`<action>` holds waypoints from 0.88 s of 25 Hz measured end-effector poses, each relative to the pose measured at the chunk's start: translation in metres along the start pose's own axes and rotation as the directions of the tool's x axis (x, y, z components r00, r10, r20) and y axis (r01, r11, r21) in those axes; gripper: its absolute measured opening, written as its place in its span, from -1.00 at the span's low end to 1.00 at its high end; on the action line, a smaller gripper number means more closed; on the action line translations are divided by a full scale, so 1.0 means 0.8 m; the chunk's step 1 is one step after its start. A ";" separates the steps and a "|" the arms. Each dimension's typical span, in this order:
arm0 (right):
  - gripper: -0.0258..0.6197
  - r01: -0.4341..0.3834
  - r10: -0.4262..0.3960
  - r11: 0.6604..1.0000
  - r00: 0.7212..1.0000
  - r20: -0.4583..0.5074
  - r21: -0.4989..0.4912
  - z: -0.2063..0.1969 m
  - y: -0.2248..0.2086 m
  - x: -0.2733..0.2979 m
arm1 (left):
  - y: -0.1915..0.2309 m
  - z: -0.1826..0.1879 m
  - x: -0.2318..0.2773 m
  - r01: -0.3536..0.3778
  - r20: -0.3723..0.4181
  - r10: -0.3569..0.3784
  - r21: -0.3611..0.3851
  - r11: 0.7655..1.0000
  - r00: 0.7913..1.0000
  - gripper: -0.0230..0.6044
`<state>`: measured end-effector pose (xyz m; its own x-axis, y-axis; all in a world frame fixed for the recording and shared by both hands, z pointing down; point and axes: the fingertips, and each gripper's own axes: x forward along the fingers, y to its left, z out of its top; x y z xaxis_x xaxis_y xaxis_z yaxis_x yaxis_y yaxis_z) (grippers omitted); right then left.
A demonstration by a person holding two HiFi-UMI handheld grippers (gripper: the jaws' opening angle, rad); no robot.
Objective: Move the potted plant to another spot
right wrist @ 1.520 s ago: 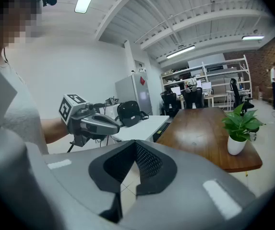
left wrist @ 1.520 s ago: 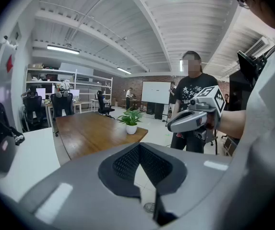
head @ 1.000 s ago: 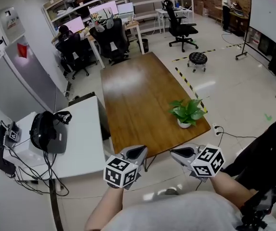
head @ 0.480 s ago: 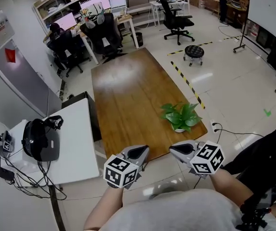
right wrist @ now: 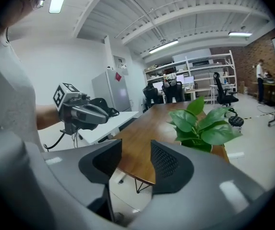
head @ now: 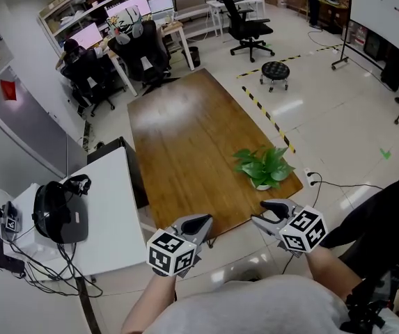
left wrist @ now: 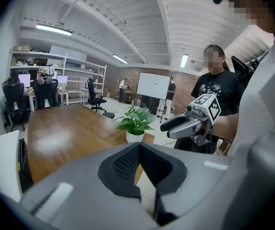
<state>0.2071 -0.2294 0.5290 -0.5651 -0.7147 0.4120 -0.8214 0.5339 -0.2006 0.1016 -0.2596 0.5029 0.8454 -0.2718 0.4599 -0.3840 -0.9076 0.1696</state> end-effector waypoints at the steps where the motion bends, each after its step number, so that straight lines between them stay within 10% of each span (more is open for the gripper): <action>1: -0.25 0.035 -0.035 0.999 0.999 -0.004 0.010 -0.006 -0.008 0.003 | 0.002 -0.001 -0.001 0.002 -0.001 -0.002 0.000 1.000 1.000 -0.97; 11: 0.59 0.316 -0.313 0.947 0.947 -0.070 0.049 -0.061 -0.106 0.035 | 0.025 -0.021 -0.013 -0.010 -0.021 0.010 -0.025 1.000 1.000 -0.97; 22: 0.88 0.502 -0.500 0.864 0.864 -0.055 0.035 -0.071 -0.194 0.086 | 0.055 -0.038 -0.031 -0.055 -0.058 0.053 -0.040 0.998 0.997 -0.97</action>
<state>0.2999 -0.3361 0.6390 -0.0736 -0.8598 0.5053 -0.9962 0.0867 0.0025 0.0530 -0.2829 0.5252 0.8009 -0.3003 0.5180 -0.4448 -0.8775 0.1790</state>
